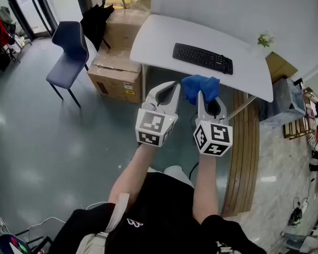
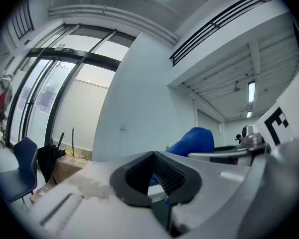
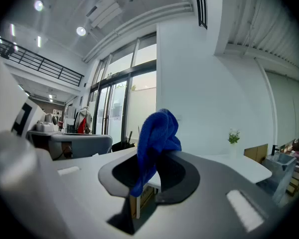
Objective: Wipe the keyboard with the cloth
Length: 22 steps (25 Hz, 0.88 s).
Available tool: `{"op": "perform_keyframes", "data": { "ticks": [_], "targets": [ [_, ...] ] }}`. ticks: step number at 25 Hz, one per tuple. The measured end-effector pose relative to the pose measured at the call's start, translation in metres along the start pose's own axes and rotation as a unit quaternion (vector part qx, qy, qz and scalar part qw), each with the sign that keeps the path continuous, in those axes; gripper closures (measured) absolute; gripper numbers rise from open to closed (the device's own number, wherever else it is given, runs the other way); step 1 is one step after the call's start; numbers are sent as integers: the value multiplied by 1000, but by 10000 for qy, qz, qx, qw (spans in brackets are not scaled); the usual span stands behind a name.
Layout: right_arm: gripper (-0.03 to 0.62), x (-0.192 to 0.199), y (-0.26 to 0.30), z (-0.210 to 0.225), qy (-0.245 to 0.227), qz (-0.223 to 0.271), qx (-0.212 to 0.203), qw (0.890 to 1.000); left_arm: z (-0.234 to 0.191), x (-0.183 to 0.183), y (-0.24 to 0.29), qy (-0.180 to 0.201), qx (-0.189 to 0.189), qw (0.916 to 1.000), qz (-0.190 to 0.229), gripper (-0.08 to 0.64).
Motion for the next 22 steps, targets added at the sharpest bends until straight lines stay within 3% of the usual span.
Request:
{"op": "perform_keyframes", "data": {
  "ticks": [12,22],
  "targets": [
    [518,5,46,32,144,-29,163,9998,-27,14,39,-207,-145,9997,-33,563],
    [518,27,178,62,221,-169,-143,9995,-105,49,133,-315,-498,9980,-214,563]
  ]
}}
Point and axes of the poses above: the fingertips, and each gripper's own axes: y forward along the fingers, z to its right, x out of its underside, the point moved 5 cm from there along -y, backward along the fingers, and after that the axes turned 14 degrees about x, right-handed, at the moved point
